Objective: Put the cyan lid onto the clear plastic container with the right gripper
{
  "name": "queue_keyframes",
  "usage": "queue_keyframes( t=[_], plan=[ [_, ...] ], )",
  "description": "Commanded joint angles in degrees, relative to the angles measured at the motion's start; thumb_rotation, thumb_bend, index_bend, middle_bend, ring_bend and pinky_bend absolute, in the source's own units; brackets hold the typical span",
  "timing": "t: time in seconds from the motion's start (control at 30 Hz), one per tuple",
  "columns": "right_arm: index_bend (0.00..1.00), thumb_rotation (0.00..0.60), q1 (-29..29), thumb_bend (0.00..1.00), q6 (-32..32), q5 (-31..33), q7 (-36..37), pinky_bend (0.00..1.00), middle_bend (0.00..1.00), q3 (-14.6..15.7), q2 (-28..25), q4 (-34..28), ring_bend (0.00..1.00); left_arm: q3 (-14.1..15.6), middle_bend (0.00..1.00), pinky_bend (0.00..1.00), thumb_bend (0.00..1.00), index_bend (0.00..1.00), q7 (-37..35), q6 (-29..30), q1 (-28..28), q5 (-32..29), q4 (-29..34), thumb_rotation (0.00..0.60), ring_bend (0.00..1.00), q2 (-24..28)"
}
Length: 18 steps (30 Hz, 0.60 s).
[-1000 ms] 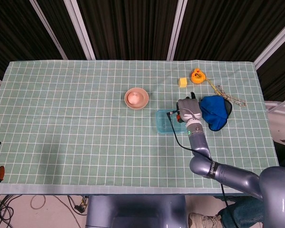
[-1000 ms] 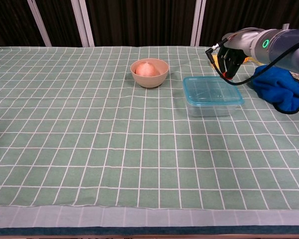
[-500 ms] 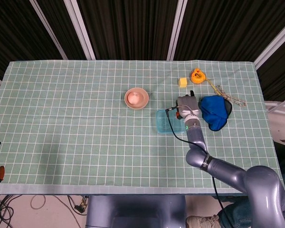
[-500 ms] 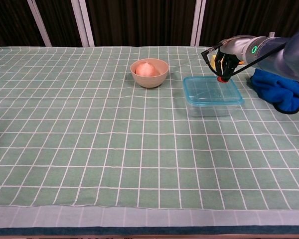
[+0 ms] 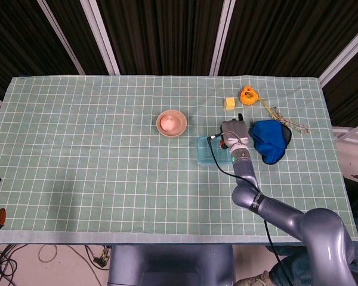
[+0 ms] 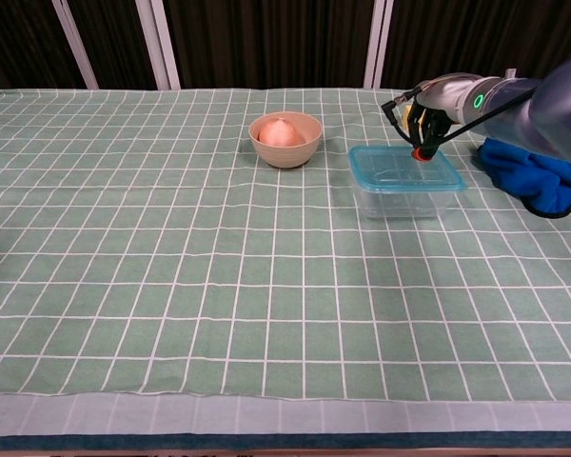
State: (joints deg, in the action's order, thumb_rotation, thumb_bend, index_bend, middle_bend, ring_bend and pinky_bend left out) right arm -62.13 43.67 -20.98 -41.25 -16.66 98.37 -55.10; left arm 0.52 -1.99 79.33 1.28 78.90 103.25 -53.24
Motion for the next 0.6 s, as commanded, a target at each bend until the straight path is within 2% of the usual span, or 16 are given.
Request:
queue_keyframes(
  t=[0.03, 0.6],
  plan=[
    [0.75, 0.6, 0.1, 0.65, -0.3, 0.2, 0.0, 0.0, 0.62, 0.1, 0.2, 0.5, 0.27, 0.0, 0.0, 0.0, 0.52, 0.08, -0.1, 0.0, 0.0, 0.0, 0.0, 0.6, 0.0, 0.0],
    [0.75, 0.6, 0.4, 0.65, -1.5, 1.4, -0.2, 0.01, 0.62, 0.2, -0.1, 1.0, 0.27, 0.1, 0.0, 0.0, 0.52, 0.08, -0.2, 0.3, -0.1, 0.4, -0.2, 0.6, 0.0, -0.1]
  ],
)
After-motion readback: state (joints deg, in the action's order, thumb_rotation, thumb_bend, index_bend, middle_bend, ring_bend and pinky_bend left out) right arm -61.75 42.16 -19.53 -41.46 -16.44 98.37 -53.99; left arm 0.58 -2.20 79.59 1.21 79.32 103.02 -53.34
